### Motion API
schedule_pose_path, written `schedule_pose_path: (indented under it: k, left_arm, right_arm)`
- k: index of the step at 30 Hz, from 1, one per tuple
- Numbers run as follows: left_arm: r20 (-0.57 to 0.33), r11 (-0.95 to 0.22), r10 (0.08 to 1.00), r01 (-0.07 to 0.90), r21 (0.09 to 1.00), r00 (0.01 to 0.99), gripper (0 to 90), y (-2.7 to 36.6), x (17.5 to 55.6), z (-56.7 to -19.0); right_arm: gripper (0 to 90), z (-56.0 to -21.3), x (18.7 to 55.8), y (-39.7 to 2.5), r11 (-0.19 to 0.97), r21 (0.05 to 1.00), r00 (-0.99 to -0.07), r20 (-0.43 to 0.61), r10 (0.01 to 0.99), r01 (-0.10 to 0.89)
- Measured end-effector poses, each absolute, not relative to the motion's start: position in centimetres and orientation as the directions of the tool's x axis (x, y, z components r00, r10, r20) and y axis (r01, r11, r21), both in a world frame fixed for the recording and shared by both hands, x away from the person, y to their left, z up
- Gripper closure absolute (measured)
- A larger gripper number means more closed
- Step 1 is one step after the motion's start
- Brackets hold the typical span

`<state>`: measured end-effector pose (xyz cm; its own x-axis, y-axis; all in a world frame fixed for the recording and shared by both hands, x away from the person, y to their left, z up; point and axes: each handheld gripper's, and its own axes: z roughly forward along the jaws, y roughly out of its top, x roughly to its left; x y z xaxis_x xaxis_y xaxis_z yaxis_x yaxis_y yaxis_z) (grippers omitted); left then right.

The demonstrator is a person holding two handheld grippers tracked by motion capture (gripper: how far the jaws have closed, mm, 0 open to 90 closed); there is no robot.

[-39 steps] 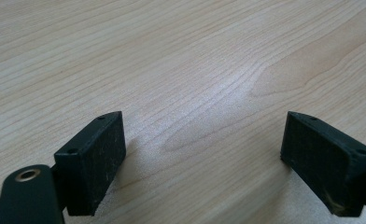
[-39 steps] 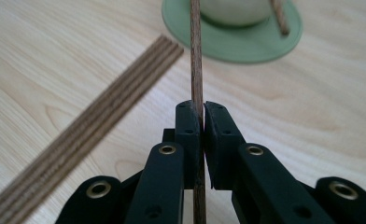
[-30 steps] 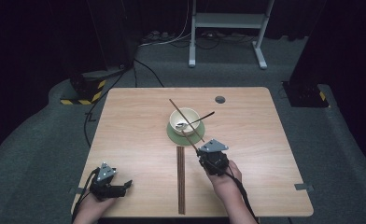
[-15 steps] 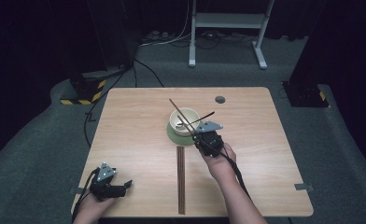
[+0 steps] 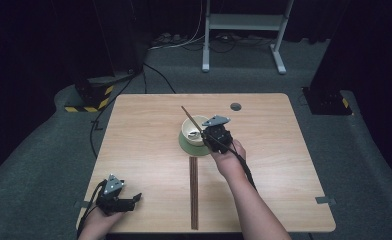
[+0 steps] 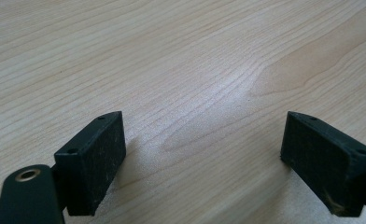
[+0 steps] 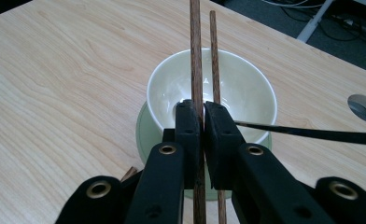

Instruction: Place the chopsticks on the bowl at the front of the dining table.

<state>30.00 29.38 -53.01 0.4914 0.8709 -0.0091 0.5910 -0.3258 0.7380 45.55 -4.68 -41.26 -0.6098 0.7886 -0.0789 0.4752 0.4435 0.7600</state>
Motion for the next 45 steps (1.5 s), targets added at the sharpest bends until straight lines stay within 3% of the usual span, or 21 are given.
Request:
schedule_pose_path:
  k: [45]
  left_arm:
    - [-0.008, -0.335, 0.865, 0.588, 0.736, 0.502, 14.0, 29.4, 30.0, -53.0]
  right_arm:
    - [84.7, -42.0, 53.0, 1.0, 0.488, 0.676, -0.593, -0.092, 0.800, 0.553]
